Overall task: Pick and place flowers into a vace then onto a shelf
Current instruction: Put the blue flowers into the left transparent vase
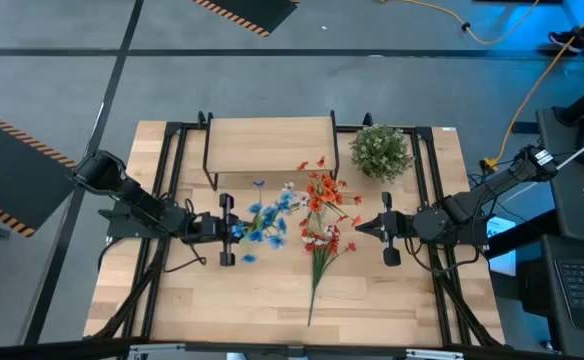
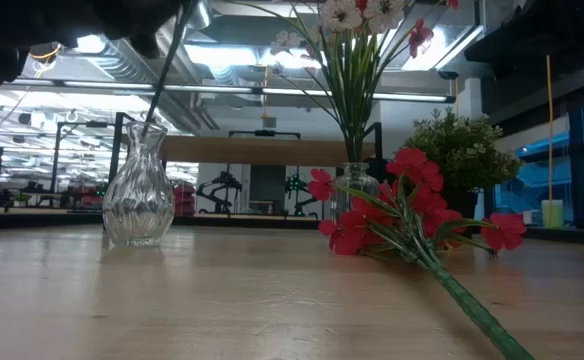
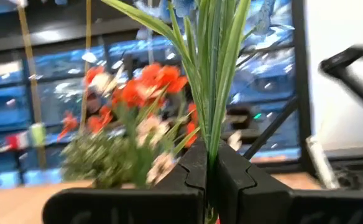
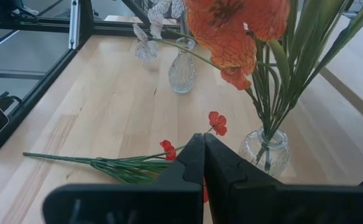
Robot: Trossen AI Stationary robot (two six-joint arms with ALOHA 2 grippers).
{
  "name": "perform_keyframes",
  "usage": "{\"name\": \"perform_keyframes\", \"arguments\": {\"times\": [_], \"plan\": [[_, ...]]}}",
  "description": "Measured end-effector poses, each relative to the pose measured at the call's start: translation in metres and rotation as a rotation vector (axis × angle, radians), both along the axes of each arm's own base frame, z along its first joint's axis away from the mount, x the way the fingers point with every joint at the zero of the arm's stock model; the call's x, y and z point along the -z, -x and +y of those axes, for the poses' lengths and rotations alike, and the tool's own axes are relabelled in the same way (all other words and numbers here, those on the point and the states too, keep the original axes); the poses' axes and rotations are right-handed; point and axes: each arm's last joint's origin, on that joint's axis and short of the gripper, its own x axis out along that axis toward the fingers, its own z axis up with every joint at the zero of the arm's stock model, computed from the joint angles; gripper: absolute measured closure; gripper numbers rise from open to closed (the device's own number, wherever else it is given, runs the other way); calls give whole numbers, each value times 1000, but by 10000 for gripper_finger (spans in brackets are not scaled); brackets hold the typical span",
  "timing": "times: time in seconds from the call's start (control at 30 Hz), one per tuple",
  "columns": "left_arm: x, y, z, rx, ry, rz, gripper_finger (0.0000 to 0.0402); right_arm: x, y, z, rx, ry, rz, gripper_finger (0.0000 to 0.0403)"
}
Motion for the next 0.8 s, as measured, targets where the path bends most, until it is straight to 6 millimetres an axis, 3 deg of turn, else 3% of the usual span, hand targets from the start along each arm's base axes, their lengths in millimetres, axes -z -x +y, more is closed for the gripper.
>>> {"name": "perform_keyframes", "arguments": {"times": [0.8], "plan": [[7,-2,1,-45,58,72,381,0,0,0,-1,-1,0,399]]}}
